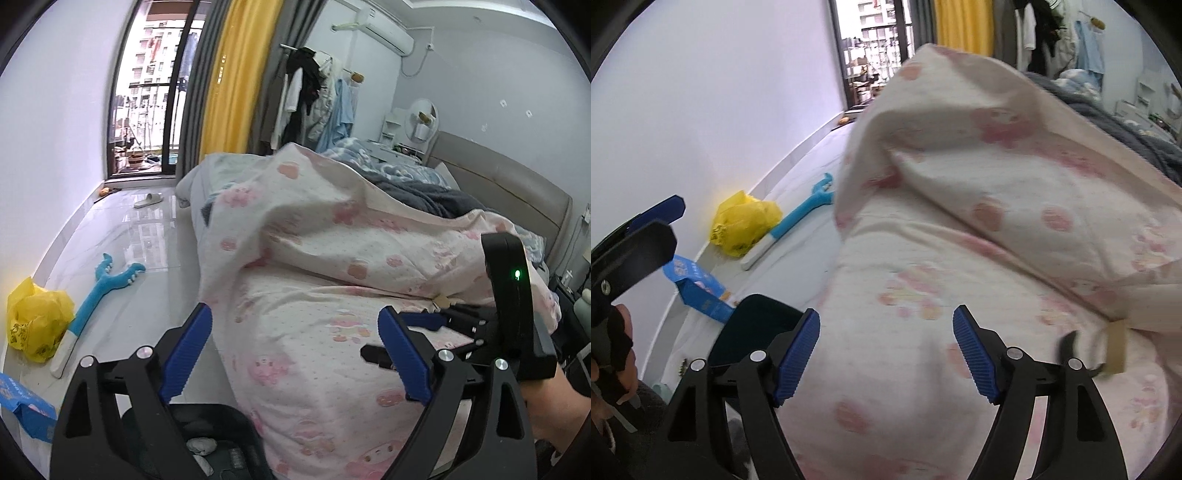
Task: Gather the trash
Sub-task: 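Move both tools back to the bed toward the tape ring and black clip, then grasp the tape ring with the right tool while the left tool grasps the black clip, then carry the tape ring and black clip with both tools to the green bin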
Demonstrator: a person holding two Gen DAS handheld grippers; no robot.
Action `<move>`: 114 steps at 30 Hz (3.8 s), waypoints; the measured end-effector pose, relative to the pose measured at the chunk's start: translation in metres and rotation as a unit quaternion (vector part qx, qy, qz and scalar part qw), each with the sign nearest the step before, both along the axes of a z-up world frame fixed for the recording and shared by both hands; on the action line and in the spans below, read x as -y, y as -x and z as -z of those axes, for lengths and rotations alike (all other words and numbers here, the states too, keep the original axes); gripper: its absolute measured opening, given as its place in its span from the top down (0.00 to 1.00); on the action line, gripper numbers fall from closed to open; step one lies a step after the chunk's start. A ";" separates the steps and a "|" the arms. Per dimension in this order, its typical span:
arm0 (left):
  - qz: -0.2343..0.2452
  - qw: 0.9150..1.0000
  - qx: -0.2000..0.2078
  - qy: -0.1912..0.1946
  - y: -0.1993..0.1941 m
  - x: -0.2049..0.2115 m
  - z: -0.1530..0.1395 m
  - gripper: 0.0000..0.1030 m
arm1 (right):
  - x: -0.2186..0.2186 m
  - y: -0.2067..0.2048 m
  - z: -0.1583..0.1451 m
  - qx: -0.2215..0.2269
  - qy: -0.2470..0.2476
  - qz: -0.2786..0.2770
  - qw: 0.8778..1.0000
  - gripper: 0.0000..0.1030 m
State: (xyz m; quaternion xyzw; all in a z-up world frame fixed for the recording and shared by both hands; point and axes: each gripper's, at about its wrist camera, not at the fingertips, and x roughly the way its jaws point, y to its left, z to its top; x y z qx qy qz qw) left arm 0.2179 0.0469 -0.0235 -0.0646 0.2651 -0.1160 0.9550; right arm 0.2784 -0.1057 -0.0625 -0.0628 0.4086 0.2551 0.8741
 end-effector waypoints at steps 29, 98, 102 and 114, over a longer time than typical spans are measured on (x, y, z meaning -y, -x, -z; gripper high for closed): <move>0.102 0.993 -0.056 -0.021 -0.038 0.112 0.038 0.10 | 0.168 -0.044 0.016 0.009 -0.063 0.144 0.987 0.25; 0.179 0.973 -0.128 -0.064 -0.062 0.215 0.071 0.51 | 0.235 0.006 -0.013 -0.005 -0.123 0.134 0.983 0.53; 0.170 0.977 -0.118 -0.059 -0.033 0.201 0.063 0.51 | 0.226 0.016 -0.018 -0.004 -0.122 0.134 0.983 0.53; 0.114 0.986 -0.108 -0.062 0.022 0.152 0.057 0.52 | 0.178 0.040 -0.027 -0.002 -0.088 0.107 0.990 0.53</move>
